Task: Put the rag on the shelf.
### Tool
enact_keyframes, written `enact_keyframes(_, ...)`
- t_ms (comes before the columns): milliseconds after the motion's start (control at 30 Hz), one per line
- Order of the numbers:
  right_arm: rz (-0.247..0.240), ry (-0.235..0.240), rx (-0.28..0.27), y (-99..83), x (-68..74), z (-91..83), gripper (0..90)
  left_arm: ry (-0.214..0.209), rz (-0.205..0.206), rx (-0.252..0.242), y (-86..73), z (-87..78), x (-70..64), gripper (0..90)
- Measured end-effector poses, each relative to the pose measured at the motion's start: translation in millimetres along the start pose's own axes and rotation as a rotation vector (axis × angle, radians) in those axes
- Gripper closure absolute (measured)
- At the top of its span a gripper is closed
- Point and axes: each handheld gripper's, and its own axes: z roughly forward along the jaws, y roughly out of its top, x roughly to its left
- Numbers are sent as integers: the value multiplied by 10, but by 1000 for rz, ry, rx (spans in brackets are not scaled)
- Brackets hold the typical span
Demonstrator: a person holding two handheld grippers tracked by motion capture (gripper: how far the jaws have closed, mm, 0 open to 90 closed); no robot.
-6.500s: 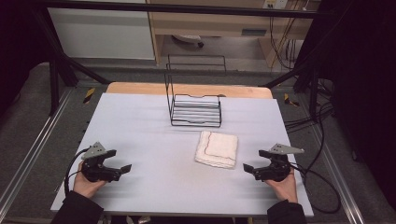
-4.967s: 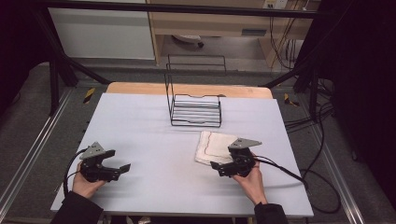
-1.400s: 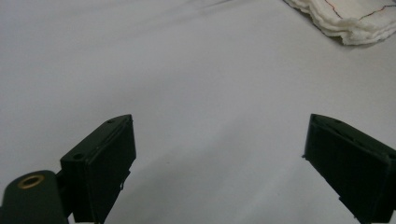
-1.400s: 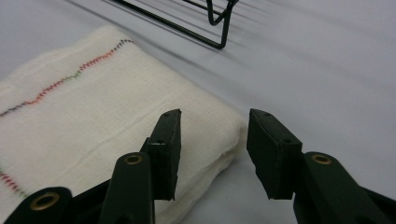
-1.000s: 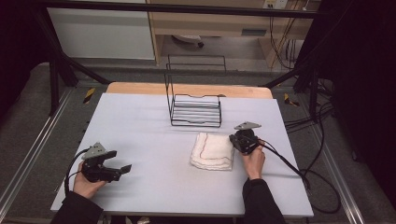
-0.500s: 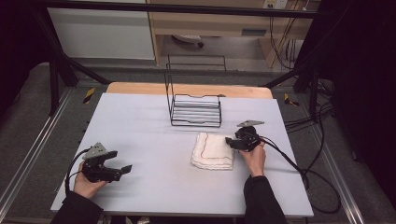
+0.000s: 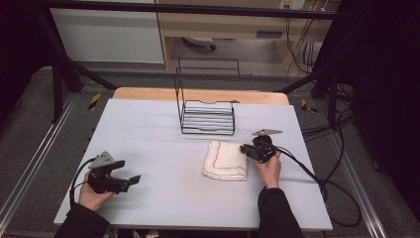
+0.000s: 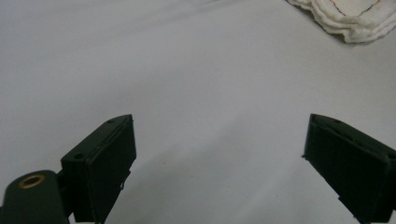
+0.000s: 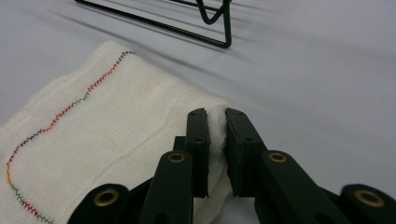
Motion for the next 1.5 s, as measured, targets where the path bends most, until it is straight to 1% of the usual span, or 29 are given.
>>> enact_keyframes(100, -15, 4, -34, 1, 18, 3, 813, -2, 4, 2, 6, 4, -7, 89)
enact_keyframes(233, -13, 15, -60, 16, 18, 24, 813, -7, -3, -2, 13, 17, -19, 93)
enact_keyframes(367, -24, 9, -56, 5, 14, 44, 805, -7, -9, -1, 65, 61, -62, 94)
enact_keyframes(433, -20, 13, -89, 18, 14, -11, 715, -9, -28, -9, 153, 111, -124, 94)
enact_keyframes(500, -18, 28, -121, 36, 16, -97, 586, -6, -29, -12, 193, 124, -150, 97)
enact_keyframes(533, -14, 36, -127, 38, 20, -155, 548, -7, -29, -17, 235, 138, -181, 98)
enact_keyframes(567, -14, 36, -127, 38, 20, -155, 548, -5, -25, -23, 280, 153, -212, 98)
enact_keyframes(600, -9, 19, -118, 13, 39, -270, 461, -1, -28, -27, 325, 172, -252, 112)
enact_keyframes(667, -4, 9, -93, -48, 82, -373, 425, -14, -35, -38, 458, 281, -402, 128)
enact_keyframes(700, -4, 9, -93, -48, 82, -373, 425, -14, -35, -38, 458, 281, -402, 135)
enact_keyframes(733, -4, 3, -71, -134, 153, -445, 388, -16, -30, -31, 506, 334, -467, 138)
enact_keyframes(767, -11, 2, -59, -182, 191, -469, 379, -25, -7, -18, 601, 457, -591, 139)
enact_keyframes(800, -13, -8, -49, -230, 227, -487, 377, -25, -7, -18, 601, 457, -591, 139)
enact_keyframes(833, -15, -7, -42, -278, 259, -498, 377, -41, 10, -9, 685, 575, -711, 138)
enact_keyframes(867, -15, -7, -42, -278, 259, -498, 377, -41, 10, -9, 685, 575, -711, 136)
enact_keyframes(900, -7, -5, -21, -362, 320, -501, 378, -48, 21, -7, 718, 622, -761, 134)
enact_keyframes(967, -8, -10, -13, -395, 343, -499, 379, -58, 35, 0, 754, 692, -841, 132)
enact_keyframes(1033, -18, -38, 2, -460, 383, -483, 400, -60, 53, 12, 749, 727, -879, 121)
enact_keyframes(1067, -18, -38, 2, -460, 383, -483, 400, -56, 60, 17, 730, 733, -884, 121)
enact_keyframes(1100, -8, -38, 10, -484, 397, -465, 449, -52, 60, 22, 706, 737, -882, 117)
enact_keyframes(1133, -8, -38, 10, -484, 397, -465, 449, -50, 59, 29, 683, 737, -872, 117)
enact_keyframes(1167, 14, -26, 17, -506, 430, -433, 519, -50, 51, 32, 659, 735, -859, 115)
enact_keyframes(1200, 14, -26, 17, -506, 430, -433, 519, -47, 45, 31, 641, 731, -842, 115)
enact_keyframes(1267, 44, -18, 14, -524, 466, -409, 578, -49, 32, 32, 619, 725, -817, 115)
enact_keyframes(1300, 63, -14, 23, -517, 488, -410, 643, -48, 28, 31, 613, 726, -815, 116)
enact_keyframes(1367, 80, -14, 23, -519, 491, -410, 667, -48, 33, 32, 611, 732, -819, 116)
enact_keyframes(1400, 102, -1, 30, -513, 495, -416, 747, -49, 34, 33, 610, 739, -827, 115)
enact_keyframes(1467, 106, 6, 31, -508, 492, -430, 810, -51, 33, 35, 606, 751, -843, 115)
enact_keyframes(1500, 106, 6, 31, -508, 492, -430, 810, -52, 32, 36, 605, 754, -848, 115)
